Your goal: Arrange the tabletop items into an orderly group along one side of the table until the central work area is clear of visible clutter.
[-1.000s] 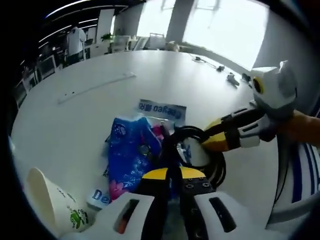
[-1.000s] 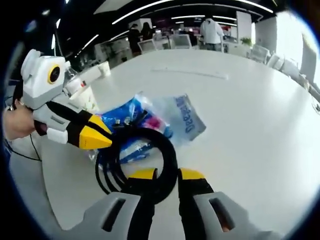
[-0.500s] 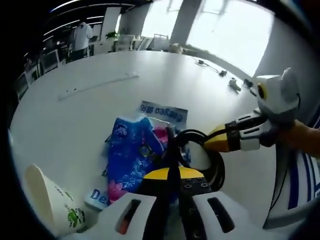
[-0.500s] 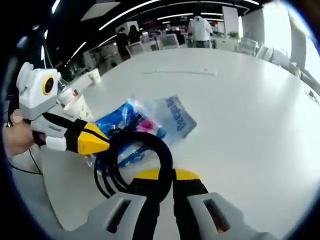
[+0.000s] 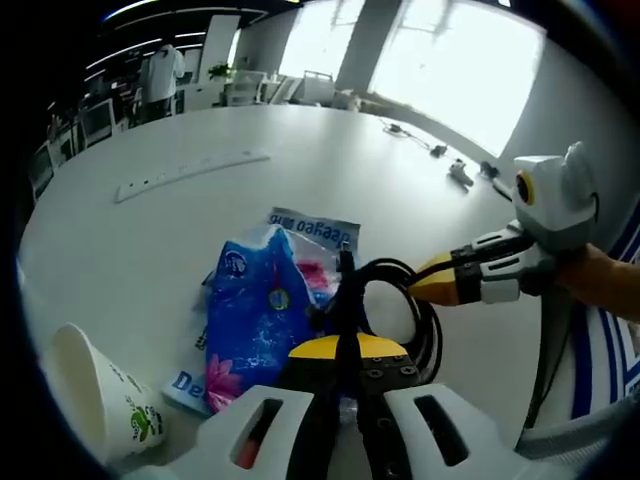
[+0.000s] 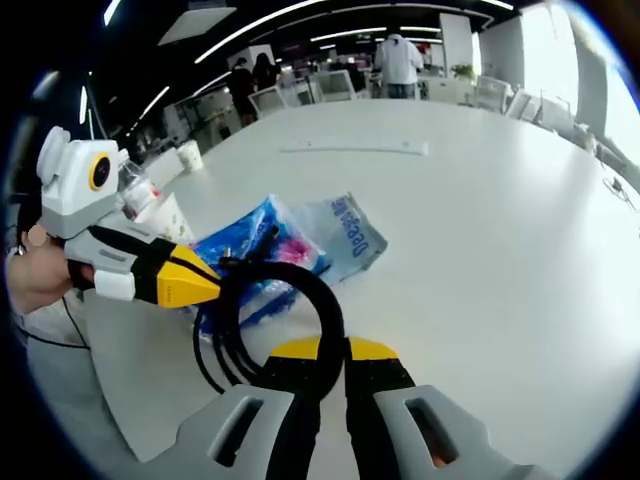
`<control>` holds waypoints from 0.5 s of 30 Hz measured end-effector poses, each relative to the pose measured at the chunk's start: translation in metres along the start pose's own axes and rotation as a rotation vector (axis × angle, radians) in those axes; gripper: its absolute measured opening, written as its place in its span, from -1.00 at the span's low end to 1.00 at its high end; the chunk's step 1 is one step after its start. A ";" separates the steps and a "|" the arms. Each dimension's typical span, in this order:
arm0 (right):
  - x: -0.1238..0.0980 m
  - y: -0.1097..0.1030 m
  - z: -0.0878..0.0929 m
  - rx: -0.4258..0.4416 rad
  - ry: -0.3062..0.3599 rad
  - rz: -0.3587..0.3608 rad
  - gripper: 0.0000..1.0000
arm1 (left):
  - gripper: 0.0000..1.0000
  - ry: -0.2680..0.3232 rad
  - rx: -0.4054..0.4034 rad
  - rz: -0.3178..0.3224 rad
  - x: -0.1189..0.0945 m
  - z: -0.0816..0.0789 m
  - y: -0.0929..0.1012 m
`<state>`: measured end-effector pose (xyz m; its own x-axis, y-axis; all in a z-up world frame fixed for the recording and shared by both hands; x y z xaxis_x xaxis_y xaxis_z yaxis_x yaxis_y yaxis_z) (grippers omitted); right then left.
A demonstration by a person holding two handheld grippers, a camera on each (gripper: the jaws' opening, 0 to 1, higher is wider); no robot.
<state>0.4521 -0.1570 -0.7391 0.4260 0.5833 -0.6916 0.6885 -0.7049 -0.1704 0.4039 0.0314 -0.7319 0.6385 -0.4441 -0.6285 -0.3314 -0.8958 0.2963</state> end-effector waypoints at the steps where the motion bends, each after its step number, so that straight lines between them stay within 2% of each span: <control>1: -0.002 0.000 0.000 -0.002 0.000 0.001 -0.93 | -1.00 0.006 0.002 0.000 -0.001 -0.001 0.002; 8: -0.018 -0.001 -0.005 -0.038 0.020 0.022 -0.94 | -1.00 0.025 0.019 0.012 -0.006 -0.005 0.012; 15: -0.030 -0.001 -0.001 -0.033 0.030 0.040 -0.95 | -1.00 0.032 0.034 0.023 -0.010 -0.008 0.023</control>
<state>0.4395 -0.1736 -0.7174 0.4708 0.5673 -0.6757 0.6892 -0.7146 -0.1197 0.3957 0.0150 -0.7132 0.6520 -0.4655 -0.5985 -0.3692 -0.8844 0.2857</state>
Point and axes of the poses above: the point that each gripper's makers call its tool centre point, and the gripper's own axes: x roughly forward along the fingers, y roughly to its right, z roughly out of its underside, the point moved 10 cm from there along -x, roughly backward along the fingers, and after that the axes turned 1 degree about y, right-handed, at the moved point
